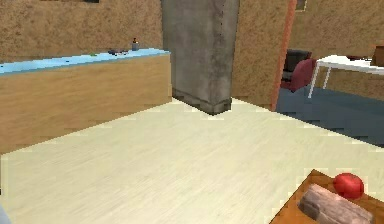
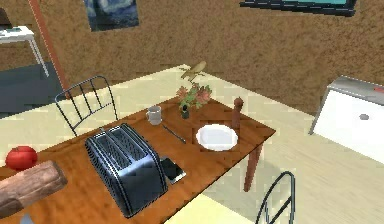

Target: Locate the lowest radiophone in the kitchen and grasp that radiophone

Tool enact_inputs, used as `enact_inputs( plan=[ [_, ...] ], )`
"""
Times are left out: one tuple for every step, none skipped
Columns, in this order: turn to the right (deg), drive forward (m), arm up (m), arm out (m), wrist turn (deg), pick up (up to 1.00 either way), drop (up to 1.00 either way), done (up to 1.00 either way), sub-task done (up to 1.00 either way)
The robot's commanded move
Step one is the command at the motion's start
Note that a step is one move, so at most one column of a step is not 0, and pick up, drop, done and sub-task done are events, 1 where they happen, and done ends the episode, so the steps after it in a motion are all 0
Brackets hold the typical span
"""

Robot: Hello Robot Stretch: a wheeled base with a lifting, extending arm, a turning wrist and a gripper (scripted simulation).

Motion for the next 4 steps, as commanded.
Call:
enact_inputs(
  plan=[
    [0.0, 0.0, 0.0, 0.34, 0.0, 0.0, 0.0, 0.0, 0.0],
    [0.0, 0.0, 0.0, 0.0, 45.0, 0.0, 0.0, 0.0, 0.0],
    [0.0, 0.0, 0.0, 0.0, 45.0, 0.0, 0.0, 0.0, 0.0],
    [0.0, 0.0, 0.0, 0.0, 45.0, 0.0, 0.0, 0.0, 0.0]
  ],
)
